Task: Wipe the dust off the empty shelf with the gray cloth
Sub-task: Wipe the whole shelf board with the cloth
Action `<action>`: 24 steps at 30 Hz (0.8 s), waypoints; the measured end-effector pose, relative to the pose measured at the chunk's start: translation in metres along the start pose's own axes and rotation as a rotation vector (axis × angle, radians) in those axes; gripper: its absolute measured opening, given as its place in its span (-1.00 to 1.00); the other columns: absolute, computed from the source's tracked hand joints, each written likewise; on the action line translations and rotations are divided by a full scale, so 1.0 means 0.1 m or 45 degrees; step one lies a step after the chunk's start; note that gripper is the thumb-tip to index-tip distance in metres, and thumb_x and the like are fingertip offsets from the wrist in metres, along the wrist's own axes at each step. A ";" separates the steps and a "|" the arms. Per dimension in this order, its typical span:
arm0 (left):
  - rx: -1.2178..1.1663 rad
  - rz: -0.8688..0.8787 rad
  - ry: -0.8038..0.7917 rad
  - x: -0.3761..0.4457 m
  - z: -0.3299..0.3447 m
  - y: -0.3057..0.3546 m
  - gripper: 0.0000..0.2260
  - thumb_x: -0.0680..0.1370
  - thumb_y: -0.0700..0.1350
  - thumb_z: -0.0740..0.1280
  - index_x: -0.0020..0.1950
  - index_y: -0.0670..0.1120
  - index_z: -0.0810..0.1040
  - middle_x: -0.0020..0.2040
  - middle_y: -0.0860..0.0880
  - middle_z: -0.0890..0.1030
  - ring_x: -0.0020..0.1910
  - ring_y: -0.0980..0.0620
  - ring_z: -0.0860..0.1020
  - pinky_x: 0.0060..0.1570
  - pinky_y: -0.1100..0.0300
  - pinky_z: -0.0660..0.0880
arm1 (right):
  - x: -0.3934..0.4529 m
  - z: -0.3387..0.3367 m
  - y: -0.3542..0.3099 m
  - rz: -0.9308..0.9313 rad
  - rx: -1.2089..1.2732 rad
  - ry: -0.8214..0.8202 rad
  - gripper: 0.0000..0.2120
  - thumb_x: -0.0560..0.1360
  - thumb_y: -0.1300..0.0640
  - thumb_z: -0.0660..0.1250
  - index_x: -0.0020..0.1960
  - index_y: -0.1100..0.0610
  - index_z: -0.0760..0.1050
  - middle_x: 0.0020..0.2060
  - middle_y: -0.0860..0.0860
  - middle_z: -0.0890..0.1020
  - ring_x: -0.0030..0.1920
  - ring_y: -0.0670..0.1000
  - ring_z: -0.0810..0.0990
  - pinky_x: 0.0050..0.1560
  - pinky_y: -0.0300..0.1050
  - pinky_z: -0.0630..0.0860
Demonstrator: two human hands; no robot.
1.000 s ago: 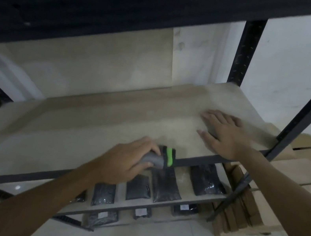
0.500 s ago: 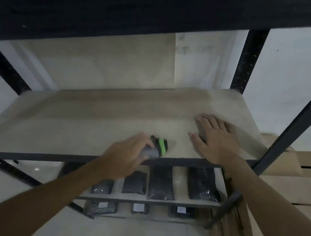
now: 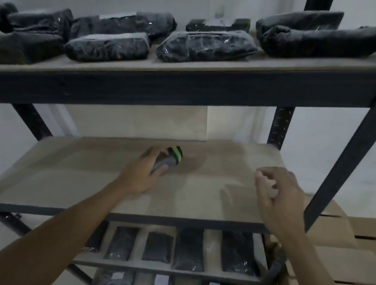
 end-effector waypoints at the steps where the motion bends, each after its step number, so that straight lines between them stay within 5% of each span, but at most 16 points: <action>1: 0.013 -0.018 0.000 0.16 0.03 -0.10 -0.71 0.66 -0.05 0.28 0.35 -0.09 0.40 0.26 -0.13 0.49 0.14 -0.13 0.53 0.07 0.04 0.48 | 0.03 0.19 0.09 0.009 -0.062 -0.149 -0.85 0.60 0.10 0.33 0.13 0.12 0.58 0.03 -0.01 0.63 0.09 0.02 0.52 0.05 -0.06 0.47; 4: 0.056 -0.059 0.027 0.69 0.12 -0.41 -0.68 0.64 -0.01 0.29 0.35 -0.07 0.38 0.24 -0.16 0.48 0.13 -0.19 0.53 0.06 0.00 0.50 | 0.07 0.73 0.47 0.001 -0.325 -0.634 -0.59 0.60 -0.23 0.13 0.22 0.01 0.53 0.18 -0.06 0.56 0.22 0.03 0.47 0.19 0.00 0.45; 6: 0.061 -0.053 0.042 1.01 0.27 -0.59 -0.65 0.62 0.00 0.33 0.35 -0.08 0.40 0.22 -0.19 0.50 0.13 -0.24 0.55 0.05 -0.03 0.51 | 0.08 0.90 0.72 -0.002 -0.433 -0.771 -0.57 0.60 -0.33 -0.04 0.14 -0.13 0.47 0.17 -0.15 0.50 0.25 0.01 0.45 0.25 0.04 0.41; 13: 0.056 0.000 -0.040 1.18 0.67 -0.66 -0.66 0.63 -0.02 0.30 0.33 -0.18 0.45 0.24 -0.27 0.50 0.10 -0.30 0.58 0.08 -0.04 0.50 | 0.05 0.90 0.90 0.035 -0.451 -0.631 -0.61 0.62 -0.18 0.12 0.32 -0.01 0.47 0.31 -0.09 0.48 0.34 0.00 0.39 0.32 -0.04 0.32; 21: -0.096 0.494 -0.365 0.27 0.87 0.34 -0.71 0.68 0.07 0.17 0.34 -0.03 0.41 0.23 0.00 0.44 0.10 0.03 0.49 0.08 0.13 0.47 | 0.05 0.90 0.89 0.034 -0.434 -0.595 -0.68 0.62 -0.12 0.21 0.31 -0.02 0.44 0.29 -0.09 0.48 0.31 0.01 0.41 0.25 -0.10 0.29; 24: -0.135 0.495 -0.282 0.56 0.68 0.25 -0.75 0.67 0.03 0.23 0.30 -0.01 0.45 0.21 -0.01 0.50 0.12 0.04 0.51 0.13 0.12 0.46 | 0.06 0.90 0.87 0.027 -0.427 -0.602 -0.68 0.63 -0.11 0.21 0.32 -0.01 0.44 0.30 -0.08 0.48 0.31 0.01 0.41 0.25 -0.08 0.30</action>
Point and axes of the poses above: each hand's wrist, its own x-axis towards the middle knuckle, its own z-axis out of the palm, y = z × x, the point moved 7 cm from there along x, towards the middle knuckle
